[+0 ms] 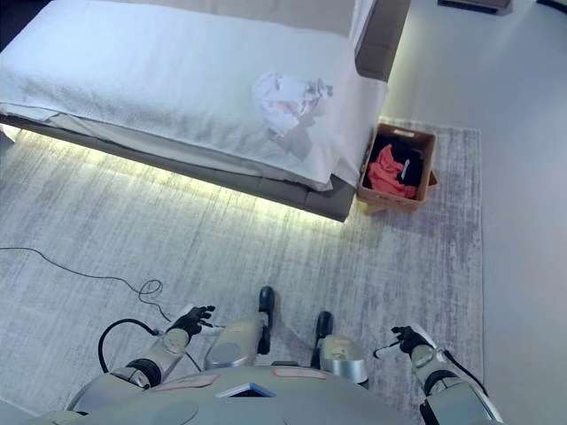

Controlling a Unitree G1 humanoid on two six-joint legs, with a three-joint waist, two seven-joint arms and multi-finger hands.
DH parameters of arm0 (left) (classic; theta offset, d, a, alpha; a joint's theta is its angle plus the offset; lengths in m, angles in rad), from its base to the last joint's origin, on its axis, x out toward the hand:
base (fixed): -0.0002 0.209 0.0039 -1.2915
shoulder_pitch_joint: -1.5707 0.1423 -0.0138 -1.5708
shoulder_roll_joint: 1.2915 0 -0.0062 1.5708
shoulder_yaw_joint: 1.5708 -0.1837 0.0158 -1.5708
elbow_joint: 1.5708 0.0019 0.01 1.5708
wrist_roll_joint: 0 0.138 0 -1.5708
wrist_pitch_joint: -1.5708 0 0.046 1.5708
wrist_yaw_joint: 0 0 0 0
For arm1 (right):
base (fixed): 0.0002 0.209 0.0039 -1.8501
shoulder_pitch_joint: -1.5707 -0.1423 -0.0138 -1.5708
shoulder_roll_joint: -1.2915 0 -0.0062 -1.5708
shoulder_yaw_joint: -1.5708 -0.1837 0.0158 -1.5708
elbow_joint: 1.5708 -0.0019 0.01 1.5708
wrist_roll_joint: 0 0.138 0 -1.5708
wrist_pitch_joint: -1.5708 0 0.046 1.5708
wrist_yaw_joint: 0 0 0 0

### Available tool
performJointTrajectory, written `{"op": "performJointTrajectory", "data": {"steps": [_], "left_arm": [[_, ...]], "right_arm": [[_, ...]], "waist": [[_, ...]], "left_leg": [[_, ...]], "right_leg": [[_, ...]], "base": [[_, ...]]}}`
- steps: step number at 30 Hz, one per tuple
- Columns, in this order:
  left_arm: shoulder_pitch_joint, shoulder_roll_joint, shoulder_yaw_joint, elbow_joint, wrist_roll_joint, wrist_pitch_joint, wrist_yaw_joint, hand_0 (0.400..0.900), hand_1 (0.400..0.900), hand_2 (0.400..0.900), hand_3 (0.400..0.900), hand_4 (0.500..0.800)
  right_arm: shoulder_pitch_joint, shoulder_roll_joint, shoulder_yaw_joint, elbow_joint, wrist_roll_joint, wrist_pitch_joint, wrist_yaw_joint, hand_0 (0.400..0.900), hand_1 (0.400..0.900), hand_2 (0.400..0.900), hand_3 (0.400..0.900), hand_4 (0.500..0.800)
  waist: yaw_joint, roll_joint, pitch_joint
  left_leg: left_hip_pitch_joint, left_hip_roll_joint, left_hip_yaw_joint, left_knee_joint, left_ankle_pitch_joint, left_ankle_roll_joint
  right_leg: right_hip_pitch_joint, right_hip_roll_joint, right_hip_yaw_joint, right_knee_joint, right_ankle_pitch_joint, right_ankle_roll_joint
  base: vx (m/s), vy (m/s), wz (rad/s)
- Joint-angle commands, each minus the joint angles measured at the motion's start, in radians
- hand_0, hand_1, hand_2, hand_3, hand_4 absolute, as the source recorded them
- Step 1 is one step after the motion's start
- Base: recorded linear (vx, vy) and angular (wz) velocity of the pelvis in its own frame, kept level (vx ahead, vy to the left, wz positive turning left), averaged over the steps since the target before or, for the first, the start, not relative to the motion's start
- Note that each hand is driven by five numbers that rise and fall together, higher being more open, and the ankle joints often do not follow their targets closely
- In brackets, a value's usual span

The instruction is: Put the clothes on the bed into the basket.

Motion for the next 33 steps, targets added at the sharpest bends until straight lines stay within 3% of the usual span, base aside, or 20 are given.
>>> {"op": "performJointTrajectory", "data": {"steps": [1, 3, 7, 8, 10, 11, 12, 14, 16, 17, 18, 20, 23, 27, 31, 32, 33], "left_arm": [[0.030, 0.018, 0.040, 0.022, 0.003, -0.014, 0.011, 0.900, 0.900, 0.900, 0.900, 0.800], [0.033, 0.015, 0.045, 0.031, 0.004, -0.014, 0.012, 0.900, 0.900, 0.900, 0.900, 0.800], [0.026, 0.034, 0.044, 0.016, 0.013, -0.017, 0.010, 0.900, 0.900, 0.900, 0.900, 0.800], [0.017, 0.044, 0.033, -0.004, 0.017, -0.018, 0.008, 0.900, 0.900, 0.900, 0.900, 0.800], [-0.004, 0.060, 0.016, -0.047, 0.013, -0.019, 0.002, 0.900, 0.900, 0.900, 0.900, 0.800], [-0.020, 0.063, 0.005, -0.051, 0.016, -0.017, 0.000, 0.900, 0.900, 0.900, 0.900, 0.800], [-0.028, 0.064, -0.002, -0.063, 0.016, -0.014, -0.001, 0.900, 0.900, 0.900, 0.900, 0.800], [-0.051, 0.073, -0.007, -0.059, 0.021, -0.009, 0.009, 0.900, 0.900, 0.900, 0.900, 0.800], [-0.060, 0.077, -0.005, -0.055, 0.018, -0.008, 0.013, 0.900, 0.900, 0.900, 0.900, 0.800], [-0.078, 0.075, -0.002, -0.045, 0.008, -0.007, 0.022, 0.900, 0.900, 0.900, 0.900, 0.800], [-0.080, 0.072, -0.006, -0.033, 0.013, -0.007, 0.020, 0.900, 0.900, 0.900, 0.900, 0.800], [-0.079, 0.065, -0.019, -0.015, 0.028, -0.007, 0.017, 0.900, 0.900, 0.900, 0.900, 0.800], [-0.069, 0.057, -0.008, 0.006, 0.041, -0.006, 0.011, 0.900, 0.900, 0.900, 0.900, 0.800], [-0.042, 0.046, 0.006, 0.030, 0.056, -0.009, 0.005, 0.900, 0.900, 0.900, 0.900, 0.800], [-0.003, 0.030, 0.025, 0.036, 0.043, -0.009, 0.001, 0.900, 0.900, 0.900, 0.900, 0.800], [0.001, 0.025, 0.023, 0.034, 0.043, -0.011, -0.003, 0.900, 0.900, 0.900, 0.900, 0.800], [0.005, 0.020, 0.017, 0.029, 0.041, -0.012, -0.005, 0.900, 0.900, 0.900, 0.900, 0.800]], "right_arm": [[-0.024, -0.024, 0.016, -0.001, 0.006, -0.007, -0.014, 0.900, 0.900, 0.900, 0.900, 0.800], [-0.025, -0.017, 0.010, -0.007, 0.001, -0.006, -0.012, 0.900, 0.900, 0.900, 0.900, 0.800], [-0.014, 0.010, 0.017, -0.019, -0.013, -0.004, 0.000, 0.900, 0.900, 0.900, 0.900, 0.800], [-0.015, 0.016, 0.021, -0.027, -0.014, -0.004, 0.001, 0.900, 0.900, 0.900, 0.900, 0.800], [-0.032, 0.017, 0.025, -0.048, -0.014, -0.001, -0.005, 0.900, 0.900, 0.900, 0.900, 0.800], [-0.045, 0.019, 0.032, -0.063, -0.011, -0.001, -0.009, 0.900, 0.900, 0.900, 0.900, 0.800], [-0.053, 0.020, 0.037, -0.071, -0.014, -0.001, -0.014, 0.900, 0.900, 0.900, 0.900, 0.800], [-0.065, 0.027, 0.046, -0.085, -0.032, 0.007, -0.033, 0.900, 0.900, 0.900, 0.900, 0.800], [-0.067, 0.033, 0.046, -0.088, -0.032, 0.007, -0.039, 0.900, 0.900, 0.900, 0.900, 0.800], [-0.071, 0.039, 0.032, -0.080, -0.009, 0.009, -0.044, 0.900, 0.900, 0.900, 0.900, 0.800], [-0.072, 0.040, 0.028, -0.075, -0.003, 0.011, -0.046, 0.900, 0.900, 0.900, 0.900, 0.800], [-0.070, 0.039, 0.020, -0.067, 0.000, 0.017, -0.051, 0.900, 0.900, 0.900, 0.900, 0.800], [-0.057, 0.051, -0.001, -0.043, 0.011, 0.026, -0.052, 0.900, 0.900, 0.900, 0.900, 0.800], [-0.033, 0.059, -0.013, -0.020, 0.011, 0.032, -0.051, 0.900, 0.900, 0.900, 0.900, 0.800], [-0.017, 0.037, -0.026, 0.004, 0.020, 0.022, -0.044, 0.900, 0.900, 0.900, 0.900, 0.800], [-0.019, 0.032, -0.024, 0.008, 0.018, 0.022, -0.045, 0.900, 0.900, 0.900, 0.900, 0.800], [-0.028, 0.021, -0.016, 0.005, 0.016, 0.019, -0.045, 0.900, 0.900, 0.900, 0.900, 0.800]], "waist": [[0.012, -0.001, -0.055], [0.013, -0.001, -0.083], [0.017, -0.039, -0.125], [0.013, -0.050, -0.127], [0.003, -0.052, -0.105], [-0.010, -0.045, -0.086], [-0.016, -0.033, -0.076], [-0.021, -0.027, -0.064], [-0.024, -0.030, -0.055], [-0.022, -0.021, -0.046], [-0.024, -0.018, -0.038], [-0.033, -0.022, -0.033], [-0.051, -0.047, -0.026], [-0.055, -0.068, -0.042], [-0.049, -0.041, -0.097], [-0.044, -0.037, -0.103], [-0.040, -0.032, -0.097]], "left_leg": [[-0.094, -0.053, 0.012, 0.006, 0.050, 0.092], [-0.073, -0.068, 0.021, 0.006, 0.086, 0.101], [0.003, -0.106, 0.036, 0.006, 0.035, 0.156], [0.025, -0.123, 0.037, 0.006, 0.015, 0.173], [0.072, -0.150, 0.026, 0.006, -0.013, 0.209], [0.095, -0.151, 0.028, 0.006, -0.024, 0.219], [0.119, -0.149, 0.031, 0.006, -0.041, 0.228], [0.159, -0.154, 0.035, 0.006, -0.076, 0.241], [0.177, -0.152, 0.041, 0.006, -0.086, 0.238], [0.195, -0.131, 0.040, 0.006, -0.100, 0.223], [0.197, -0.121, 0.042, 0.006, -0.104, 0.218], [0.212, -0.113, 0.036, 0.006, -0.121, 0.202], [0.250, -0.106, 0.039, 0.006, -0.164, 0.173], [0.269, -0.095, 0.021, 0.006, -0.193, 0.155], [0.327, -0.016, -0.005, 0.006, -0.205, 0.123], [0.323, -0.002, -0.004, 0.035, -0.202, 0.118], [0.294, 0.009, -0.011, 0.171, -0.190, 0.102]], "right_leg": [[0.140, 0.041, 0.054, 0.003, -0.115, 0.136], [0.176, 0.012, 0.058, 0.005, -0.130, 0.149], [0.133, -0.057, 0.072, 0.223, -0.138, 0.183], [0.093, -0.072, 0.080, 0.337, -0.103, 0.191], [-0.031, -0.100, 0.083, 0.609, 0.064, 0.206], [-0.077, -0.102, 0.073, 0.725, 0.100, 0.204], [-0.114, -0.113, 0.052, 0.790, 0.112, 0.200], [-0.168, -0.183, -0.025, 0.823, 0.100, 0.194], [-0.172, -0.207, -0.067, 0.784, 0.064, 0.186], [-0.176, -0.209, -0.129, 0.616, 0.007, 0.173], [-0.190, -0.200, -0.133, 0.563, -0.003, 0.173], [-0.214, -0.176, -0.110, 0.346, 0.036, 0.192], [-0.273, -0.142, -0.070, 0.033, 0.178, 0.253], [-0.229, -0.134, -0.067, 0.006, 0.201, 0.254], [-0.159, -0.068, -0.070, 0.003, 0.154, 0.222], [-0.146, -0.063, -0.077, 0.003, 0.138, 0.214], [-0.119, -0.048, -0.075, 0.003, 0.123, 0.196]], "base": [[0.40, 0.216, -0.42], [0.50, 0.299, -0.40], [0.44, 0.253, -0.17], [0.33, 0.243, 0.13], [0.20, 0.271, 0.04], [0.15, 0.297, -0.08], [0.21, 0.301, -0.15], [0.28, 0.233, -0.18], [0.22, 0.053, -0.10], [0.20, -0.039, -0.10], [0.31, -0.073, -0.10], [0.25, -0.126, 0.11], [0.33, -0.184, 0.31], [0.30, -0.231, 0.40], [0.37, -0.338, 0.37], [0.35, -0.384, 0.17], [0.22, -0.310, 0.06]]}}
